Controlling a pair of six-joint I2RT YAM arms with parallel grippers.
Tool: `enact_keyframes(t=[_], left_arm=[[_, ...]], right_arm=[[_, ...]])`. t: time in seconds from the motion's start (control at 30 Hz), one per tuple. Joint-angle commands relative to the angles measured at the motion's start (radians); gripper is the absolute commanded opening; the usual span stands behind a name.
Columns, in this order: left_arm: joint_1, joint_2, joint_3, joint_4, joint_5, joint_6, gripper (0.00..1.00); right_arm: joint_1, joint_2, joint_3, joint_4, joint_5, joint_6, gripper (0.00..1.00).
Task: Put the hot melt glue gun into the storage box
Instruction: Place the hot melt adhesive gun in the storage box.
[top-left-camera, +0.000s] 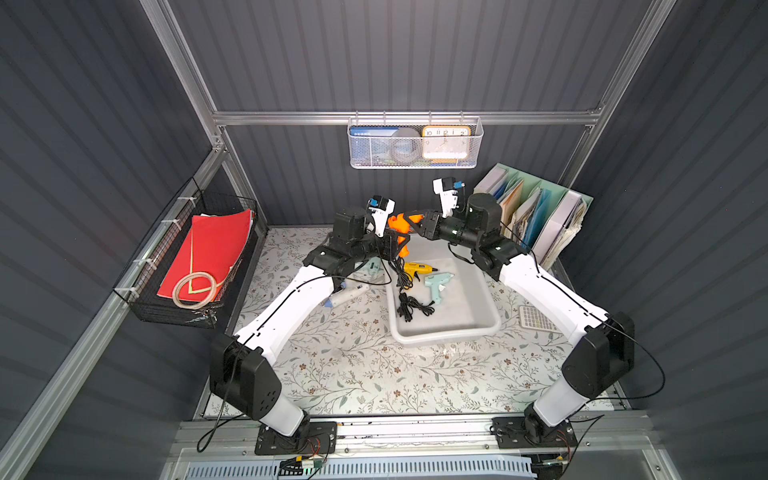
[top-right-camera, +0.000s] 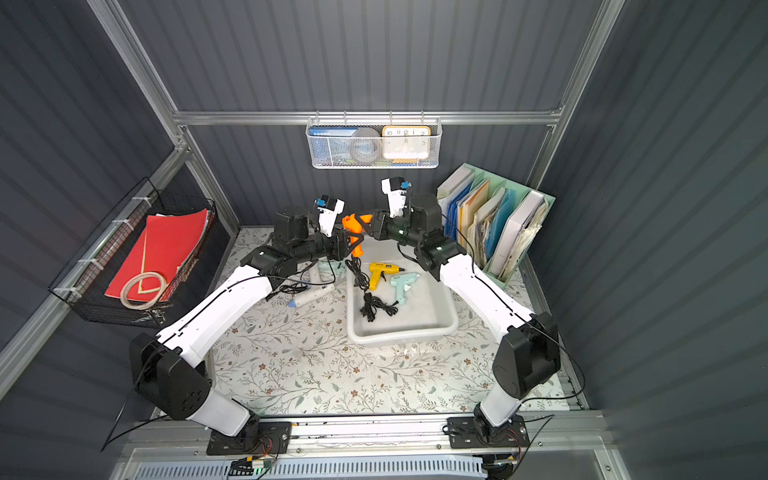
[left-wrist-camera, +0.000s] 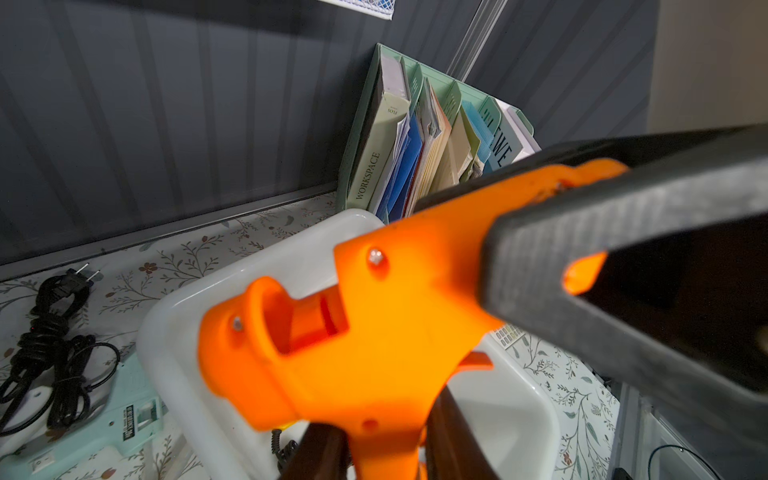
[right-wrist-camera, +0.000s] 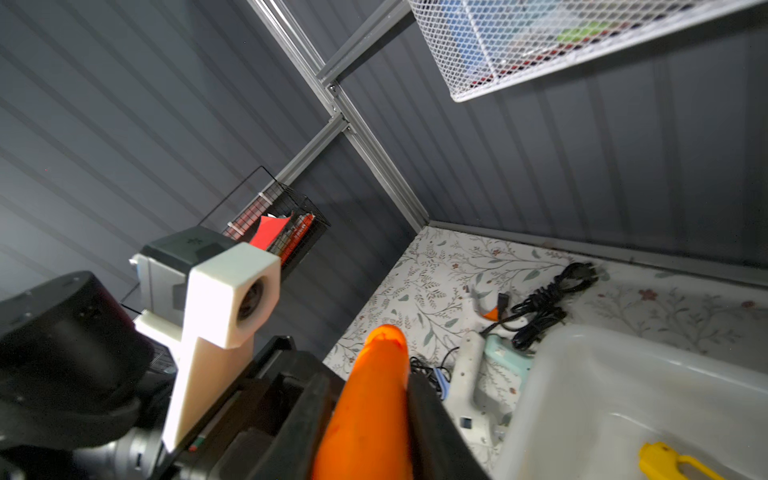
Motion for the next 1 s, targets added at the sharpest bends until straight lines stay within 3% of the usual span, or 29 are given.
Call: enact_keyframes(t=[0.0,0.07,0.2,0.27,0.4,0.6,0.8,0.97], left_arm=[[-0.006,-0.008,0.027,0.021,0.020,-0.007,0.18],[-0.006,-0.017,0.017,0.026,0.014,-0.007,0.39],[-0.005,-0.059,-0.020,0.029,0.005,-0.013,1.00],[-0.004,-0.091,-0.040,0.036,-0.021,-0.012,1.00],[-0.004,-0.166,-0.109,0.044,-0.176,-0.016,1.00],[0.018,-0.237,-0.156,-0.086,-0.594,-0.165,1.00],[0.202,-0.226,-0.185,-0.259,-0.555,-0.364,1.00],[0.239,-0.183,-0.197,-0.332,-0.576,-0.417,1.00]], right_arm=[[0.006,-0.001,0.023,0.025,-0.025,0.005,0.11],[0.003,-0.012,0.012,0.019,-0.002,-0.003,0.00],[-0.021,-0.045,-0.021,0.009,0.053,-0.013,0.00],[-0.043,-0.063,-0.041,0.014,0.066,-0.004,0.00],[-0.087,-0.102,-0.091,0.023,0.066,0.032,0.00],[-0.097,-0.168,-0.166,-0.056,0.086,0.016,0.00],[-0.097,-0.233,-0.275,-0.161,0.078,0.012,0.00],[-0.096,-0.258,-0.375,-0.157,0.052,0.054,0.00]])
